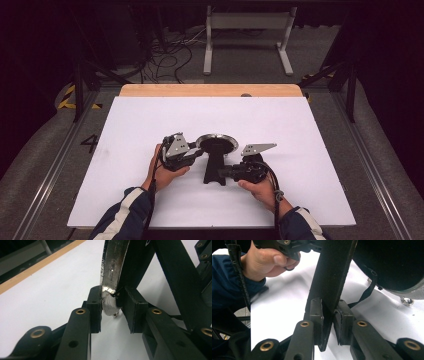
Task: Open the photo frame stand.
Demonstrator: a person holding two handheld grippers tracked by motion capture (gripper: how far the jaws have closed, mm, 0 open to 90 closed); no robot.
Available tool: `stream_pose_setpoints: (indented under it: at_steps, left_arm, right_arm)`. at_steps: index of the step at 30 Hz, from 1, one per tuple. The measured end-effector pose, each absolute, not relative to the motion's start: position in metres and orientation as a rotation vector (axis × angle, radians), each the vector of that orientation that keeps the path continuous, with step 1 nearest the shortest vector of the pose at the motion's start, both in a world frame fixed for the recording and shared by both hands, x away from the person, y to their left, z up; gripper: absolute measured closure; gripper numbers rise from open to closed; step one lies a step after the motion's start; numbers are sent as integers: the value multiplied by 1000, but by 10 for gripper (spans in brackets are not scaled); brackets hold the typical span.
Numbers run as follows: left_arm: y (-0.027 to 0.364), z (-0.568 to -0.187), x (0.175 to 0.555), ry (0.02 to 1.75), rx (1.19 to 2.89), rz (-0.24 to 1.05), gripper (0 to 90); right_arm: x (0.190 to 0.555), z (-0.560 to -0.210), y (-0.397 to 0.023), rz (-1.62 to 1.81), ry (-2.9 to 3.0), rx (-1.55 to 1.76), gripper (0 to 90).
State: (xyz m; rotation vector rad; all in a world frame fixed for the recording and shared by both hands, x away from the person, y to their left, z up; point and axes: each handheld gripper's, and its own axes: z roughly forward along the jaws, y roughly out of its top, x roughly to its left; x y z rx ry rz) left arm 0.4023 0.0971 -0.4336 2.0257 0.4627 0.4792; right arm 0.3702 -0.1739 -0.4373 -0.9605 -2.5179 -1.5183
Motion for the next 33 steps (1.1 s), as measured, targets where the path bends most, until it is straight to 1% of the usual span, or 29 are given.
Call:
stream_pose_setpoints:
  at_steps: [13, 33]
  left_arm:
    - [91, -435, 397, 440, 2035, 552, 701]
    - [98, -436, 395, 407, 2058, 481, 724]
  right_arm:
    - [373, -441, -178, -1496, -2552, -963, 786]
    - [365, -444, -176, -1431, -2648, -933, 792]
